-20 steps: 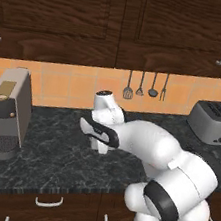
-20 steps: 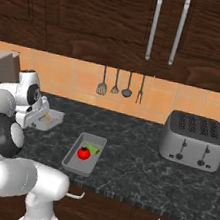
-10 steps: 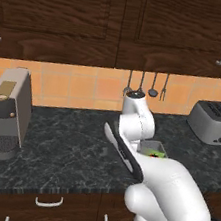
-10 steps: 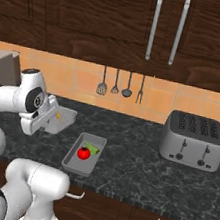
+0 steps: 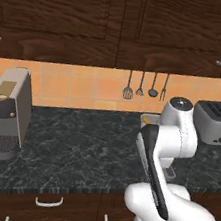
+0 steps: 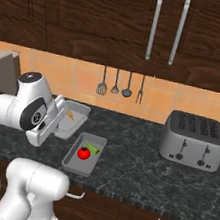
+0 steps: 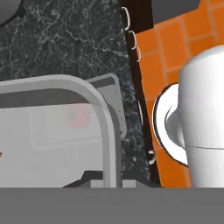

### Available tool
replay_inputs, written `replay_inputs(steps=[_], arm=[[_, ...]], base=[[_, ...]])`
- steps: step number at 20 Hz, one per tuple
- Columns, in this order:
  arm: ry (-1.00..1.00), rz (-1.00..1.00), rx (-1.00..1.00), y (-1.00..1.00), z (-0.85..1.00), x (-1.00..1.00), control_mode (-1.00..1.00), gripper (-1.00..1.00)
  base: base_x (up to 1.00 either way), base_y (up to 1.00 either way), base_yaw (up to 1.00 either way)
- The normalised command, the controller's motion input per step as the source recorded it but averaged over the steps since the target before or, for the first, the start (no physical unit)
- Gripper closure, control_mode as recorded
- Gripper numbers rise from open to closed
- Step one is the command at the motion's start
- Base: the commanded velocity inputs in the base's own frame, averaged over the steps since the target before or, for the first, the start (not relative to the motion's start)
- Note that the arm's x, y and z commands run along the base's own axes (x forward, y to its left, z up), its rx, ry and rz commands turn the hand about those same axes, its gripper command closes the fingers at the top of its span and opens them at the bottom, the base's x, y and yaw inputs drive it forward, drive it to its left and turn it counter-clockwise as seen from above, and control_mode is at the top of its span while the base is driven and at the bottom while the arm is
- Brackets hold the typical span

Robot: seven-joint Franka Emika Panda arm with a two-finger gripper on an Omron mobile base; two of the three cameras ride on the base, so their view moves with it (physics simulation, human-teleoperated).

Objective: Take the meat container that has the shrimp and place it on the second highest rack of the freezer. Then take the vegetable container that has the tomato and lemon wedge and place it on the highest rack of the freezer.

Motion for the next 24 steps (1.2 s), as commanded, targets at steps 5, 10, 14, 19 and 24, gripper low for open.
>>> replay_inputs(steps=[5, 10, 14, 19, 24], arm=[[-0.01, 0.06, 0.0, -0.53, 0.31, -0.67, -1.0, 1.0], [0.0, 0.05, 0.0, -0.16, 0.48, -0.43, -1.0, 1.0], [0.0, 0.01, 0.0, 0.01, 0.26, -0.19, -1.0, 1.0], [-0.01, 0.0, -0.02, 0.14, 0.02, -0.23, -1.0, 1.0], [-0.08, 0.0, -0.02, 0.22, 0.0, -0.19, -1.0, 1.0]], base=[[0.0, 0.0, 0.0], [0.0, 0.0, 0.0], [0.0, 0.0, 0.0], [0.0, 0.0, 0.0], [0.0, 0.0, 0.0]])
